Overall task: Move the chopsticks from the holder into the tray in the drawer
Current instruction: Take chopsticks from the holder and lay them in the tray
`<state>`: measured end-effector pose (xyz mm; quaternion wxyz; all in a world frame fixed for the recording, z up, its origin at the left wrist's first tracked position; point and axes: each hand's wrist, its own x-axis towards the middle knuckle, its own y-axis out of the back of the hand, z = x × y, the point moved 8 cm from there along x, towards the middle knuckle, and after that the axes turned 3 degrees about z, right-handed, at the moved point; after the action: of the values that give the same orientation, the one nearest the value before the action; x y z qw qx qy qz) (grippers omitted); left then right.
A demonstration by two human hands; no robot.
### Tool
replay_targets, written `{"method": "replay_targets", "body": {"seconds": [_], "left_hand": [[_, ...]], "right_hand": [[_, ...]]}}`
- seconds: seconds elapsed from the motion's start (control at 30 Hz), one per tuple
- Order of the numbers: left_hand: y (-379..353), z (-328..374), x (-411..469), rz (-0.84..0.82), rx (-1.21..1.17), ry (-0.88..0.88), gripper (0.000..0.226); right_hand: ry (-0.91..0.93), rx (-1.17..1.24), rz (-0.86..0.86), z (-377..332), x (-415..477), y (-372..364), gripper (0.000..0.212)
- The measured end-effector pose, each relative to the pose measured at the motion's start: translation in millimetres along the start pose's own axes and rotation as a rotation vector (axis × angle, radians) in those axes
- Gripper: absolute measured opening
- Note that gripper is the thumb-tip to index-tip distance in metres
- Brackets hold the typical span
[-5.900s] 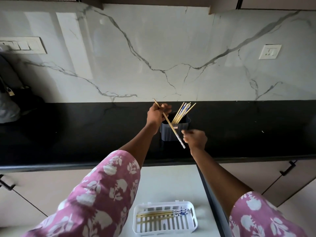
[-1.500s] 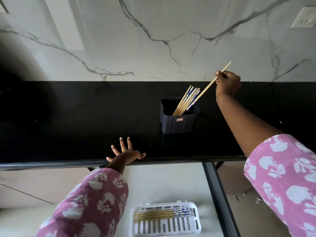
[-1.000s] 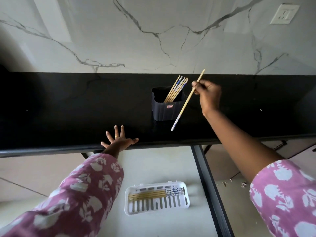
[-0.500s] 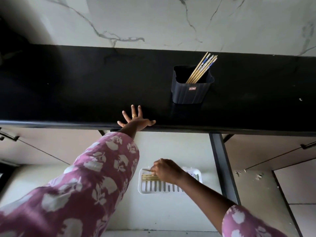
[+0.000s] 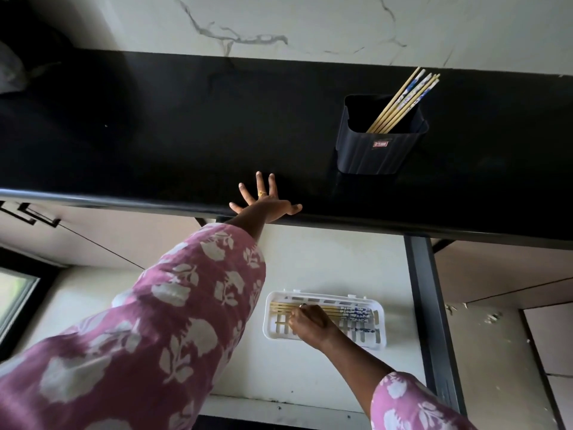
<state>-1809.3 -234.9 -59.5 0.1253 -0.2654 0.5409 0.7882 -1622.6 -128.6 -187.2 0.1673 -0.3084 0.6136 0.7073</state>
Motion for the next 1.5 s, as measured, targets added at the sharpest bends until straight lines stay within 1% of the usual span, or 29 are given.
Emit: {"method": "replay_targets", "body": {"seconds": [0.03, 0.07, 0.1, 0.13, 0.17, 0.2, 0.23, 0.27, 0.3, 0.33, 0.4, 0.5, 0.57, 0.6, 0.67, 0.7, 0.73, 0.77, 0.9, 0.93, 1.0, 1.03, 1.07, 1.1, 1.17, 1.2, 1.3, 1.37, 1.5], "left_hand": [[0.0, 0.4, 0.1, 0.003, 0.001, 0.001, 0.096], [0.3, 0.8, -0.1, 0.003, 0.001, 0.003, 0.096], [0.5, 0.7, 0.2, 0.001, 0.001, 0.005, 0.096], [0.8, 0.7, 0.6, 0.000, 0.001, 0.005, 0.096], [1.0, 0.7, 1.0, 0.000, 0.004, 0.005, 0.096], [1.0, 0.7, 1.4, 0.000, 0.006, 0.005, 0.096], [0.9, 0.9, 1.7, 0.000, 0.010, 0.007, 0.096], [0.4, 1.2, 1.9, -0.001, 0.014, 0.011, 0.095], [0.1, 1.5, 2.0, 0.000, 0.017, 0.015, 0.095], [-0.1, 2.0, 1.9, 0.002, 0.019, 0.018, 0.095], [0.6, 1.9, 1.7, 0.007, 0.021, 0.023, 0.095], [1.0, 0.9, 2.5, 0.005, 0.022, 0.022, 0.095], [1.0, 0.7, 2.7, 0.003, 0.016, 0.016, 0.095], [1.1, 0.9, 2.5, 0.004, 0.013, 0.015, 0.095], [1.3, 1.1, 1.8, 0.006, 0.010, 0.016, 0.094], [1.7, 1.1, 0.9, 0.008, 0.011, 0.018, 0.094], [1.6, 0.8, 0.3, 0.008, 0.011, 0.021, 0.094], [1.9, 1.0, -1.1, 0.010, 0.010, 0.021, 0.093], [4.4, 3.5, -8.7, 0.011, 0.008, 0.010, 0.092], [5.6, 3.7, -11.0, 0.013, 0.010, 0.007, 0.092], [6.2, 3.9, -12.3, 0.012, 0.006, -0.002, 0.092], [6.0, 4.0, -11.8, 0.011, -0.001, -0.007, 0.093], [5.5, 3.5, -11.2, 0.010, -0.009, -0.010, 0.093], [5.7, 3.5, -11.4, 0.009, -0.015, -0.014, 0.093], [5.4, 3.3, -10.4, 0.006, -0.022, -0.025, 0.092], [5.5, 3.1, -10.0, 0.004, -0.022, -0.030, 0.092], [4.8, 0.2, -8.5, -0.003, -0.007, -0.025, 0.094], [5.3, 0.4, -7.2, -0.008, -0.001, -0.024, 0.095], [8.5, 3.4, -5.1, -0.011, -0.005, -0.021, 0.094]], "right_hand": [[0.036, -0.055, -0.116, -9.0, -0.4, -2.8, 0.024], [0.212, -0.141, -0.125, -23.9, 3.2, -19.2, 0.022], [0.279, -0.178, -0.076, -30.8, 4.8, -16.3, 0.029], [0.257, -0.163, -0.011, -31.3, 6.9, -6.3, 0.024], [0.197, -0.125, 0.052, -24.7, 3.8, 8.8, 0.017], [0.135, -0.156, 0.105, -18.1, 4.4, 10.9, 0.017], [0.217, -0.178, 0.168, -26.8, 9.2, 6.5, 0.016], [0.313, -0.177, 0.112, -36.4, 10.3, -0.7, 0.020], [0.421, -0.169, 0.136, -45.9, 8.3, 0.4, 0.023], [0.472, -0.145, 0.171, -49.8, 6.9, 6.7, 0.025], [0.483, -0.131, 0.263, -50.9, 9.3, 16.9, 0.027], [0.497, -0.173, 0.232, -50.5, 11.9, 11.1, 0.027], [0.486, -0.169, 0.262, -46.4, 11.9, 14.4, 0.026], [0.495, -0.162, 0.290, -44.2, 10.9, 17.6, 0.023], [0.518, -0.168, 0.315, -37.7, 6.6, 24.2, 0.010], [0.532, -0.140, 0.337, -33.6, 3.9, 29.9, 0.016], [0.538, -0.119, 0.384, -28.3, 2.5, 34.5, 0.024], [0.515, -0.097, 0.435, -19.2, 0.0, 44.8, 0.028], [0.569, -0.083, 0.753, 9.5, -19.2, 97.3, 0.023], [0.585, -0.076, 0.797, 16.6, -25.1, 113.1, 0.019], [0.529, -0.008, 0.905, 42.1, -32.3, 147.0, 0.008], [0.461, 0.055, 0.956, 58.2, -37.6, 168.0, 0.007], [0.422, 0.082, 1.048, 72.9, -43.3, 185.4, 0.013], [0.401, 0.077, 1.123, 84.4, -52.3, 204.3, 0.015], [0.372, -0.021, 1.294, 104.8, -64.4, 230.3, 0.016], [0.321, -0.048, 1.334, 118.2, -65.5, 241.5, 0.016], [0.163, -0.028, 1.425, 155.6, -68.7, 269.7, 0.019], [0.110, -0.019, 1.468, 174.9, -72.0, 287.1, 0.017], [0.004, 0.074, 1.528, 205.1, -72.2, 316.8, 0.016]]}}
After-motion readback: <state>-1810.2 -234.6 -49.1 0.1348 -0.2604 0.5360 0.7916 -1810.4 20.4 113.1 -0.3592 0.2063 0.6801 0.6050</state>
